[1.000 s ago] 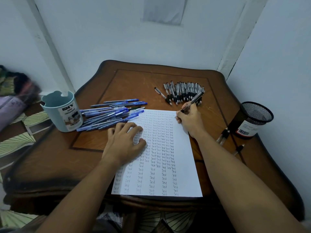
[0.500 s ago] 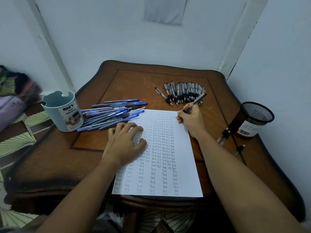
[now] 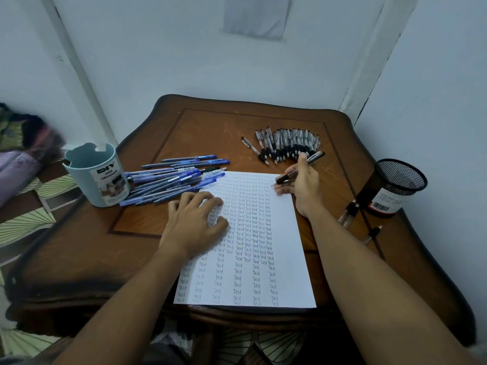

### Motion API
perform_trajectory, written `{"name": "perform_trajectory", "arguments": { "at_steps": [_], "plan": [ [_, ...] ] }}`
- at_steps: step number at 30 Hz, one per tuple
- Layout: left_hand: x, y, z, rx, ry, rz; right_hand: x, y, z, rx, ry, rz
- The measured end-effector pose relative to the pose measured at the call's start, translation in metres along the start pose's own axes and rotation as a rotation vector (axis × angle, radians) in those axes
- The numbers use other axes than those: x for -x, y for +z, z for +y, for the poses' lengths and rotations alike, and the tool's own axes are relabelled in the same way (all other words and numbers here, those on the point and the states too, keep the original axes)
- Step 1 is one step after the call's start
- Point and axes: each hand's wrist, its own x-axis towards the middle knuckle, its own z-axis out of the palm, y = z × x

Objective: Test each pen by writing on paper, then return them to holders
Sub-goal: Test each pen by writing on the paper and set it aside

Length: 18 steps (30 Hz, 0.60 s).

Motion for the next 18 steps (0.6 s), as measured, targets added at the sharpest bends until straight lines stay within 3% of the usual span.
{"name": "perform_trajectory", "arguments": {
  "at_steps": [13, 18],
  "plan": [
    [-0.0007, -0.0011, 0.0017, -0.008, -0.007, -0.004, -0.0012, -0.0012, -0.0024, -0.051, 0.049, 0.008],
    [0.0021, -0.0004, 0.0019, -0.001, -0.011, -0.007, -0.0063, -0.0016, -0.001, 0.006, 0.03, -0.089]
  ]
}}
